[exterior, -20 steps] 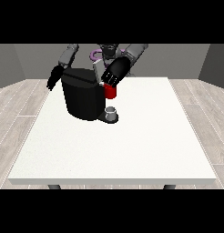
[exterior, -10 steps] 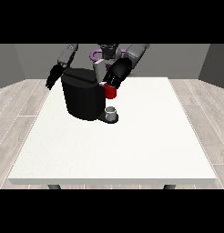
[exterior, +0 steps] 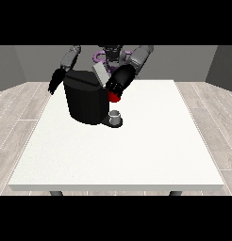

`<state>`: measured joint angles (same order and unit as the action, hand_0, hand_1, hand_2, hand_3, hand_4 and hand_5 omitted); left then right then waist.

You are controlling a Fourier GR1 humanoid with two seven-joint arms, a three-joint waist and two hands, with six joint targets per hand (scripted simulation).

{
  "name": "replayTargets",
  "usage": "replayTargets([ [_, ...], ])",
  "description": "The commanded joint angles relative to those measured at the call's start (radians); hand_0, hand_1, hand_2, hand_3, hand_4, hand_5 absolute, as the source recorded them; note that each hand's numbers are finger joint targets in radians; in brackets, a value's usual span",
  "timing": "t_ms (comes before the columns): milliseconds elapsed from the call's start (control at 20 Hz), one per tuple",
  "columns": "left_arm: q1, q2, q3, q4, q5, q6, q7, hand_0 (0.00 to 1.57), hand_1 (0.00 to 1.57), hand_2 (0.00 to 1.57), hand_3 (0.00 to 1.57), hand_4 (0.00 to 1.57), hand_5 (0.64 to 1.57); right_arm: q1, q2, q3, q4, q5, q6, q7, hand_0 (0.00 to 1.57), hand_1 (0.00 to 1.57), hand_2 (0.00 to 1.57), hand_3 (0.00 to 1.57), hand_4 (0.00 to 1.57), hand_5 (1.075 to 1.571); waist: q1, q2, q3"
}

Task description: Insert the coffee pod into the coffee machine and close the lid

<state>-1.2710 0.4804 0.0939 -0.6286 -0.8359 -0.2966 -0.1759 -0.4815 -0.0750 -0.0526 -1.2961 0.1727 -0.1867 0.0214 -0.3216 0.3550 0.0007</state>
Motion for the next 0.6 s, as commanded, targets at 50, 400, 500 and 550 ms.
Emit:
replayTargets([
  [50,0.005,-0.015,0.016,0.004,-0.001,0.051,-0.004,1.21,1.21,1.18,0.96,0.0,1.571,0.042,-0.005,0.004,0.005,0.008,0.001,-0.015,0.0,0.0,0.0,0.0,0.0,1.571,-0.024,0.003,-0.0005],
  [400,-0.025,-0.002,0.008,-0.005,-0.021,0.077,-0.045,1.23,1.23,1.21,0.97,0.0,1.571,-0.014,-0.015,-0.009,0.009,0.002,0.004,-0.013,0.0,0.0,0.0,0.0,0.0,1.571,-0.019,0.042,-0.0003],
  [500,0.006,0.021,0.015,-0.005,-0.014,0.085,-0.104,1.25,1.25,1.22,0.94,0.0,1.571,0.022,-0.005,-0.006,-0.006,0.008,-0.013,-0.019,0.0,0.0,0.0,0.0,0.1,1.571,-0.011,0.035,-0.0005],
  [550,-0.025,0.043,0.01,-0.007,-0.035,0.102,-0.095,1.22,1.22,1.17,0.89,0.0,1.571,-0.014,-0.008,0.006,-0.013,0.023,-0.014,-0.005,0.0,0.0,0.0,0.0,0.11,1.571,-0.016,0.057,-0.0006],
])
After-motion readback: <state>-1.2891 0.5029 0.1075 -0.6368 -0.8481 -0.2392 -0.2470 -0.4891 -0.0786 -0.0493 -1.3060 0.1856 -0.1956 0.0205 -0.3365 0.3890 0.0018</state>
